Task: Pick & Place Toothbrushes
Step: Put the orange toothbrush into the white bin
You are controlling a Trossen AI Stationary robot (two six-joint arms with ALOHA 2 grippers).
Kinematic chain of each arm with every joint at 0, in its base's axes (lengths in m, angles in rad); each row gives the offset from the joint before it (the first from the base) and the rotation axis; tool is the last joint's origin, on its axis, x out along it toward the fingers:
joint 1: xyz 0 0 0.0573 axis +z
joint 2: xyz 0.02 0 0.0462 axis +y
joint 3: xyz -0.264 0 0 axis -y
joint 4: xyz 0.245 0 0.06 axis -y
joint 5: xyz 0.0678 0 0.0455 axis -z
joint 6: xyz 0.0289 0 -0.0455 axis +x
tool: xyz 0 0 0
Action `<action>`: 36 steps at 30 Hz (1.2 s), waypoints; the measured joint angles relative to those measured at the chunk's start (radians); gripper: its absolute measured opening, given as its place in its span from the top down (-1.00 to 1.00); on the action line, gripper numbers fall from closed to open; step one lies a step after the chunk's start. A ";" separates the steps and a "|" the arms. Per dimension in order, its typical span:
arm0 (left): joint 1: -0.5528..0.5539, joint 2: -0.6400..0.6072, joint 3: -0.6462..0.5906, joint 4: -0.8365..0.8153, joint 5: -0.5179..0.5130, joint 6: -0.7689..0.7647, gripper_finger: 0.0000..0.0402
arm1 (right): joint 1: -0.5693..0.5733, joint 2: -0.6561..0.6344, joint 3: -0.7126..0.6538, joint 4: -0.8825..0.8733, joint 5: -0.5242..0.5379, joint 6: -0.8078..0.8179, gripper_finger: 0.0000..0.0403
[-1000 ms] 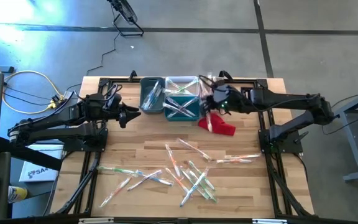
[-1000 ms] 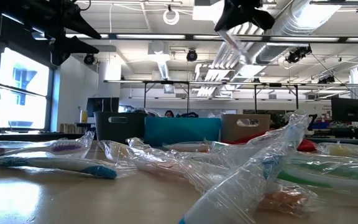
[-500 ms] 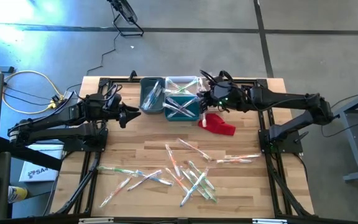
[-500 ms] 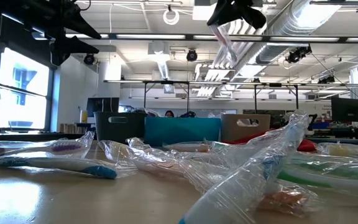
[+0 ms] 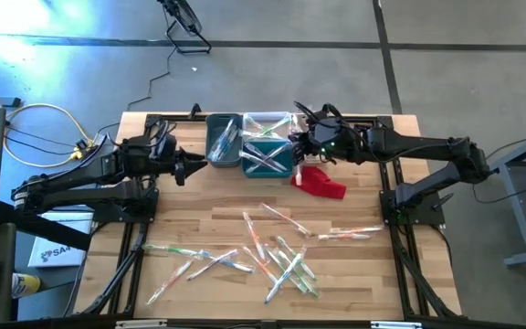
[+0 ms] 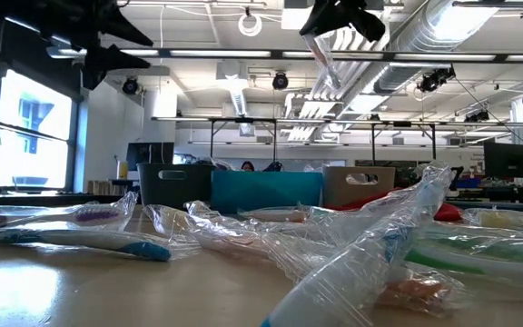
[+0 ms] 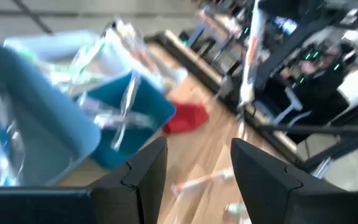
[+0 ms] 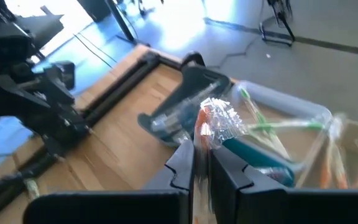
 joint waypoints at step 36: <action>0.000 0.000 0.000 0.033 -0.001 0.009 0.13 | -0.439 0.103 0.000 0.066 -0.147 -0.215 0.90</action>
